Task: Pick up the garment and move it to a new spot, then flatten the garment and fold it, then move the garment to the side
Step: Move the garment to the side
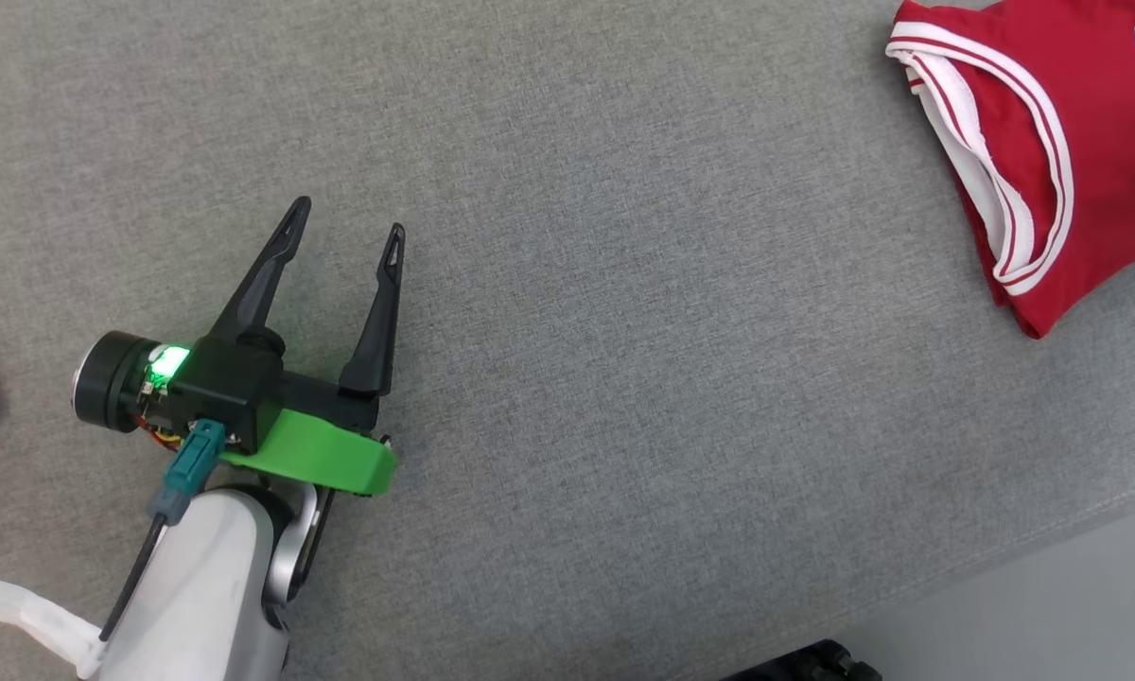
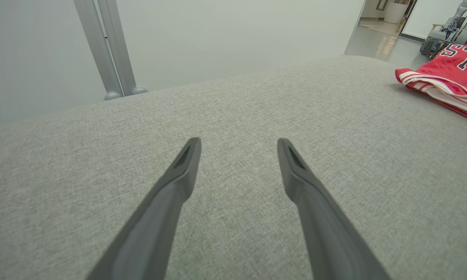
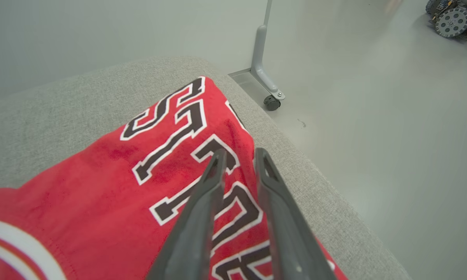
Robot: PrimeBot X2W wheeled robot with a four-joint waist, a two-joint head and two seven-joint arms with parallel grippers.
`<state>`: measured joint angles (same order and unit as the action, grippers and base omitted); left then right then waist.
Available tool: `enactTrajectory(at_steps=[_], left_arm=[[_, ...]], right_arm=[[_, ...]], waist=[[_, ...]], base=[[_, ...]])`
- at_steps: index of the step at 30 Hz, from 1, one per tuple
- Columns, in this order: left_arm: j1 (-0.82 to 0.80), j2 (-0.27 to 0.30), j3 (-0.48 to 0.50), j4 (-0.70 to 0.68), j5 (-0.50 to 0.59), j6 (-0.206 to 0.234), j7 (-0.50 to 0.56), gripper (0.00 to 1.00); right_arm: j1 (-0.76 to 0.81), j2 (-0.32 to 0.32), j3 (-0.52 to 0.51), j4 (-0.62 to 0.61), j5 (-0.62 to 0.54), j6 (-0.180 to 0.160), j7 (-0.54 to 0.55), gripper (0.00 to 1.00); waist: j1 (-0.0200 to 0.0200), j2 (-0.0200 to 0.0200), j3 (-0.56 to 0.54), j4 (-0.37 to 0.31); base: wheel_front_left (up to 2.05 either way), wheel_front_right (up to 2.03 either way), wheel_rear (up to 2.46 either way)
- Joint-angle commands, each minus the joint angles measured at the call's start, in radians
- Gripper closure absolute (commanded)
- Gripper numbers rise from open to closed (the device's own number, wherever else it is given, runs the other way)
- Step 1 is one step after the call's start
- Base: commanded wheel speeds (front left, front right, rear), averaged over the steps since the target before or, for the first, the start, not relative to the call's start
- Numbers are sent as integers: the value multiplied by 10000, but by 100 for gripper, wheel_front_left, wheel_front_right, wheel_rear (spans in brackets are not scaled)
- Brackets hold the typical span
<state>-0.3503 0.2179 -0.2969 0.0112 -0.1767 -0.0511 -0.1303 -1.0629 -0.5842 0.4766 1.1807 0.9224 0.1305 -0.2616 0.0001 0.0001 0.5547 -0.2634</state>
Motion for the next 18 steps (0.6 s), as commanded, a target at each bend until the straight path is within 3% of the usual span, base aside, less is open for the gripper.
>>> enactTrajectory(at_steps=[1, 9, 18], left_arm=[[-61, -3, -4, 50, -58, 95, -93, 0], [451, -233, 243, 615, -500, 265, -730, 0], [1505, -127, 1024, 985, -1030, 693, -1162, 0]], right_arm=[[-263, -100, -86, 62, -277, 5, -41, 0], [145, 94, -749, -1390, -2058, 5, -40, 0], [2824, 920, -2320, -4719, -3639, 5, -36, 0]], waist=[[-1, -1, -218, 95], [-1, -1, -1702, 551], [-1, -1, -3829, 1493]], base=[[0, 0, 0], [0, 0, 0], [0, 0, 0]])
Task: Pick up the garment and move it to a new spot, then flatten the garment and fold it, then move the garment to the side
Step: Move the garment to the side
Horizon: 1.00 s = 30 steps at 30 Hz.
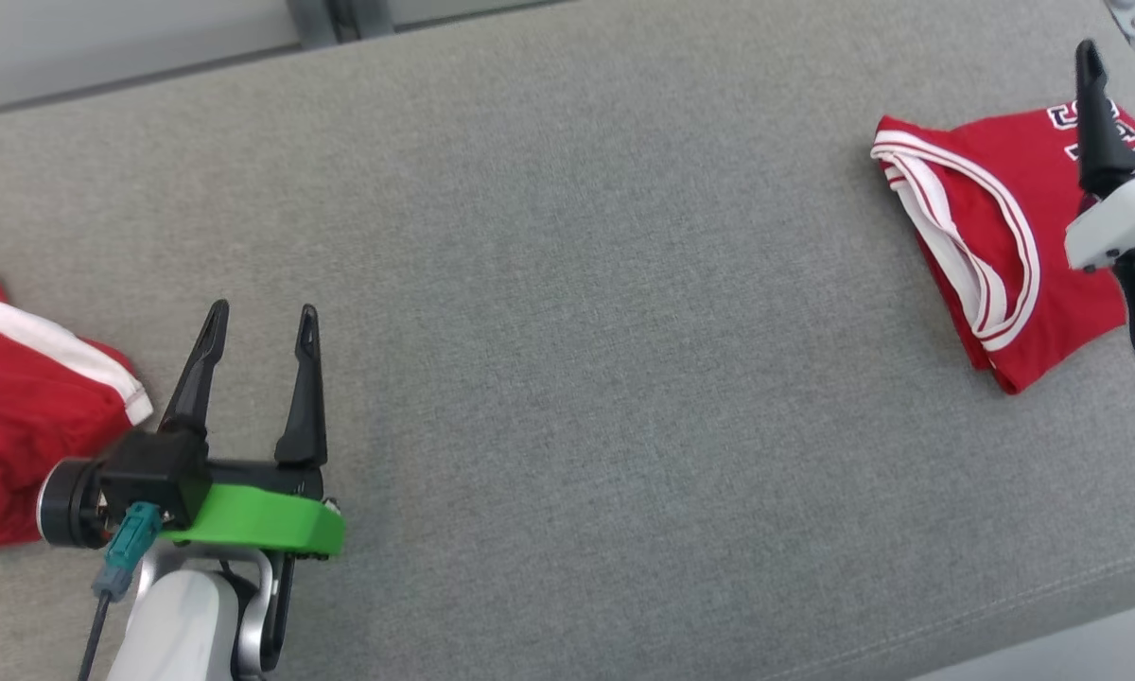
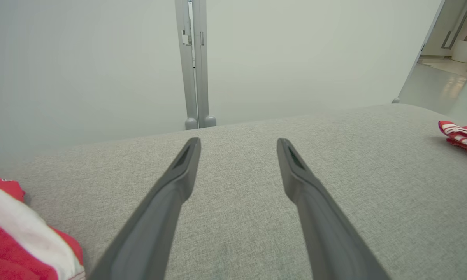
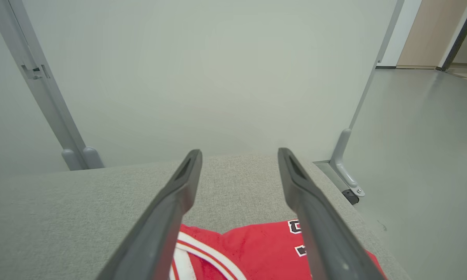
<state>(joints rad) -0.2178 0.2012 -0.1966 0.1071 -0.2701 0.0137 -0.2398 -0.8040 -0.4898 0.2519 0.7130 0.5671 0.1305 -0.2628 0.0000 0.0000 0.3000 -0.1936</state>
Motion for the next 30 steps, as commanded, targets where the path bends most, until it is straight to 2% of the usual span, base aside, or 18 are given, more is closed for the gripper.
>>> enactTrajectory(at_steps=[1, 10, 16, 24, 30], left_arm=[[314, 46, 91, 31, -152, 82, -83, 0], [1526, 53, 416, 253, -481, 379, -125, 0], [2080, -108, 729, 424, -643, 665, -186, 0], [2364, -331, 845, 483, -322, 679, -256, 0], [2629, -639, 1030, 306, -129, 537, -259, 0]], right_arm=[[536, 98, -272, -351, -168, 4, -24, 0], [3658, 1130, -1049, -2753, -846, 4, -25, 0], [5335, 1510, -1202, -4029, -1042, 5, -23, 0], [7038, 2013, -1588, -4931, -1316, 5, -24, 0], [7590, 2213, -1797, -5208, -1725, 5, -24, 0]], waist=[[0, 0, -1465, 874], [0, 0, -2932, 1601], [0, 0, -3219, 1867], [0, 0, -3342, 2077], [0, 0, -3319, 1990]], base=[[0, 0, 0], [0, 0, 0], [0, 0, 0], [0, 0, 0], [0, 0, 0]])
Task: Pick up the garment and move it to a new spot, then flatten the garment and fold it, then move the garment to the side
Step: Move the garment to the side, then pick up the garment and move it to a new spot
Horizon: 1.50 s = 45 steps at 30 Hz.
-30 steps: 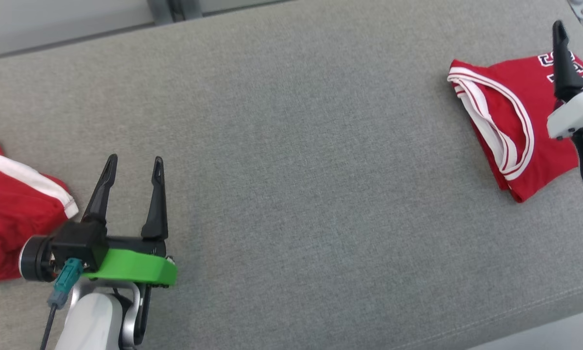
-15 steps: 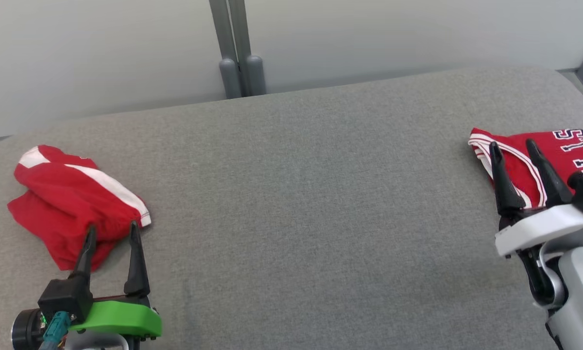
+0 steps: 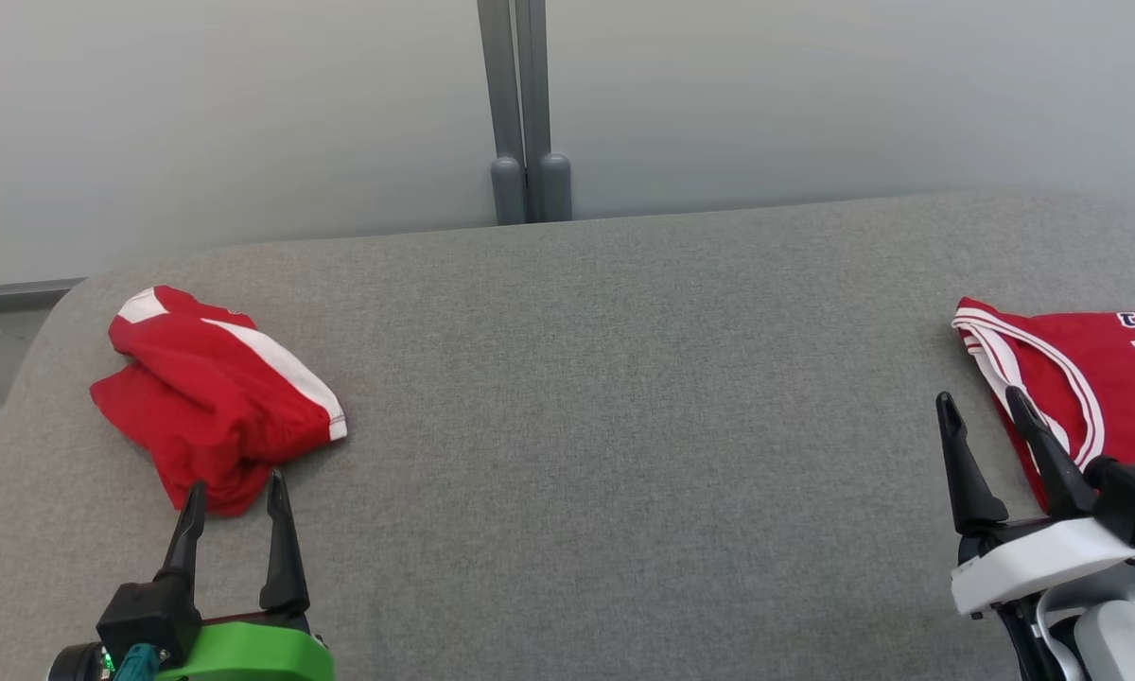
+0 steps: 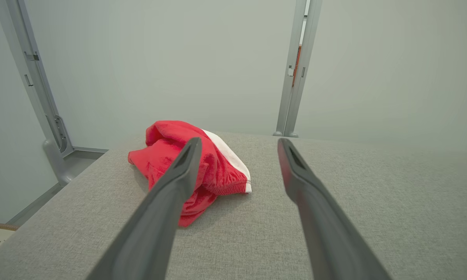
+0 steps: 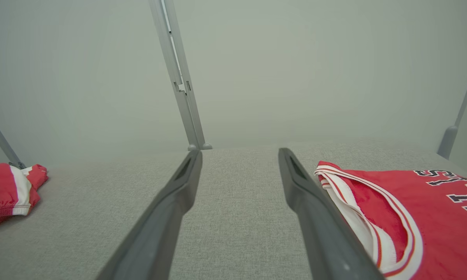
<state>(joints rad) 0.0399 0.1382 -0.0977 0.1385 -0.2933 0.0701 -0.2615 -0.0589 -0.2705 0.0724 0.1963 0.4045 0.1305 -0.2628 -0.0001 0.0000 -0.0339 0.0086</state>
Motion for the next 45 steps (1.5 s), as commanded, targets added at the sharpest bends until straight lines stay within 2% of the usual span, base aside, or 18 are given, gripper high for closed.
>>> enactTrajectory(at_steps=[1, 12, 22, 28, 38, 45], left_arm=[[67, -40, 66, -15, 136, -88, -43, 0], [-28, -192, 282, -46, 342, -340, -45, 0], [-96, -314, 319, 131, 495, -514, -44, 0], [-181, -320, 375, 216, 535, -508, -38, 0], [-155, -131, 531, 215, 418, -491, -27, 0], [-166, -19, 562, 79, 318, -491, 62, 0]], right_arm=[[161, 42, 15, -42, -125, 5, -25, 0], [75, 194, 227, -59, -234, 5, -25, 0], [-6, 185, 540, 115, -119, 5, -24, 0], [5, 271, 637, 57, -84, 5, -24, 0], [-3, 523, 817, 8, -133, 5, -24, 0], [-115, 599, 927, -24, -191, 5, -26, 0]], waist=[[1, 0, 28, -59], [1, 0, 32, -199], [1, 0, 20, 151], [1, 0, 21, 910], [1, 0, 71, 2959], [1, 0, 236, 3787]], base=[[0, 0, 0], [0, 0, 0], [0, 0, 0], [0, 0, 0], [0, 0, 0], [0, 0, 0]])
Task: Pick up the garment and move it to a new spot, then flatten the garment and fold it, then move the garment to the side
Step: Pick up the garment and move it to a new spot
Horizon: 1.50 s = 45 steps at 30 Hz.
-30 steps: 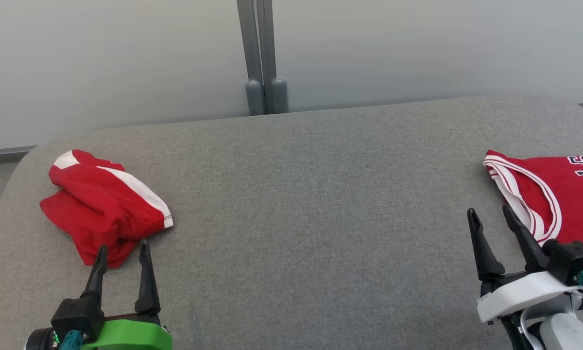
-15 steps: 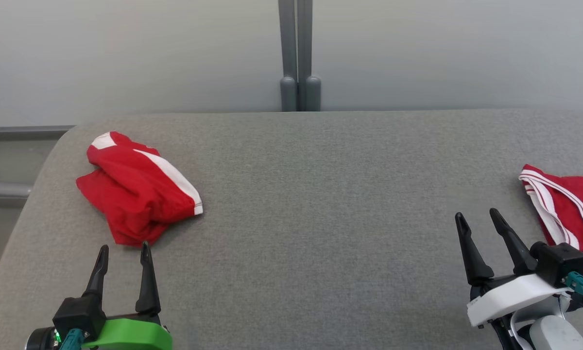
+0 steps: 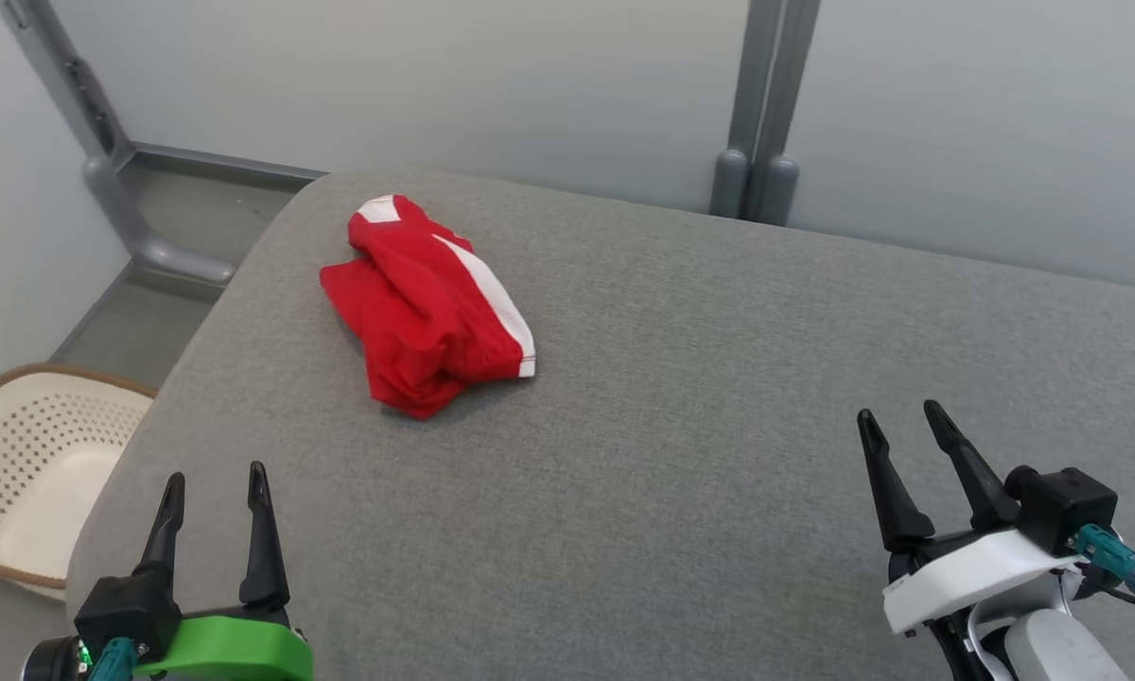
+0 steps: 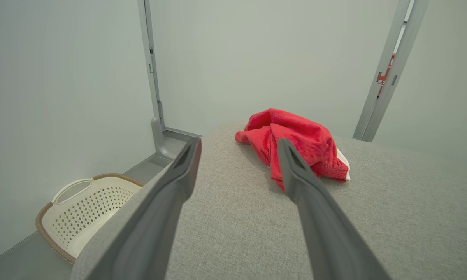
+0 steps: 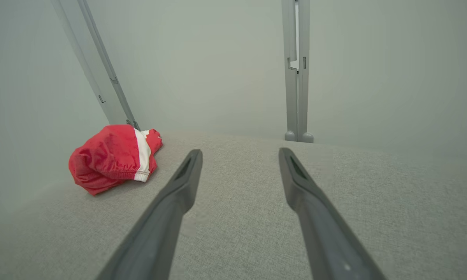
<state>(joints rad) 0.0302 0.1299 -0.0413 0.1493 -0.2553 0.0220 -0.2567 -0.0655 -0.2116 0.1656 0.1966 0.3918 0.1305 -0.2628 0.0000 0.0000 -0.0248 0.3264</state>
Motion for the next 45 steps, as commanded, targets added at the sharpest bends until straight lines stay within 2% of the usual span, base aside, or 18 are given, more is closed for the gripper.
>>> enactTrajectory(at_steps=[1, 5, 8, 12, 16, 19, 23, 31, 35, 39, 40, 41, 42, 43, 45], left_arm=[[-92, 76, -7, -53, -62, -5, 35, 0], [-247, 149, -43, -160, -13, 45, 155, 0], [-650, 277, -167, -301, -39, -132, 427, 0], [-1655, 430, -323, -210, -436, -525, 1536, 0], [-2856, 752, -197, 390, -1155, -858, 3317, 0], [-3815, 1029, -240, 1039, -1795, -1100, 4982, 0], [-5202, 1404, -41, 2058, -2854, -1296, 6698, 0], [-6923, 2126, 10, 4369, -4180, -1462, 9240, 0], [-7203, 2397, -144, 5471, -4536, -1507, 10107, 0], [-7277, 2569, -252, 6262, -4718, -1512, 10406, 0], [-7307, 2554, -258, 6399, -4766, -1517, 10436, 5], [-7334, 2561, -279, 6478, -4790, -1522, 10422, 43], [-7381, 2612, -279, 6519, -4849, -1527, 10275, 87], [-7404, 2640, -291, 6570, -4902, -1531, 10219, 100], [-7394, 2610, -414, 6607, -5028, -1533, 10205, 100]], right_arm=[[-56, 15, 14, -26, -76, 5, -26, 0], [-207, 31, 71, -72, -95, 5, -24, 0], [-285, -43, 75, -176, -96, 5, -24, 0], [-449, -161, 70, -276, -185, 5, -26, 0], [-698, -142, 189, -387, -218, 5, -24, 0], [-886, -168, 230, -489, -204, 5, -24, 0], [-1272, -143, 410, -632, -220, 5, -24, 0], [-1944, -54, 730, -775, -218, 5, -26, 0], [-2158, -27, 829, -806, -180, 5, -26, 0], [-2235, -2, 870, -823, -194, 5, -24, 0], [-2241, 3, 839, -832, -204, 5, -26, 0], [-2230, 9, 810, -838, -203, 5, -24, 0], [-2211, 6, 785, -845, -199, 5, -26, 0], [-2192, 4, 772, -843, -195, 5, -24, 0], [-2123, 10, 753, -803, -199, 5, -24, 0]], waist=[[0, 0, 167, 664], [0, 0, 281, 693], [0, 0, 453, 571], [0, 0, 733, 276], [0, 0, 1087, -295], [0, 0, 1386, -752], [0, 0, 1853, -1403], [0, 0, 2649, -2618], [0, 0, 2826, -3087], [0, 0, 2885, -3416], [0, 0, 2884, -3461], [0, 0, 2879, -3486], [0, 0, 2871, -3506], [0, 0, 2857, -3517], [0, 0, 2776, -3522]], base=[[0, 0, 0], [0, 0, 0], [0, 0, 0], [0, 0, 0], [0, 0, 0], [0, 0, 0], [0, 0, 0], [0, 0, 0], [0, 0, 0], [0, 0, 0], [0, 0, 0], [0, 0, 0], [0, 0, 0], [0, 0, 0], [0, 0, 0]])
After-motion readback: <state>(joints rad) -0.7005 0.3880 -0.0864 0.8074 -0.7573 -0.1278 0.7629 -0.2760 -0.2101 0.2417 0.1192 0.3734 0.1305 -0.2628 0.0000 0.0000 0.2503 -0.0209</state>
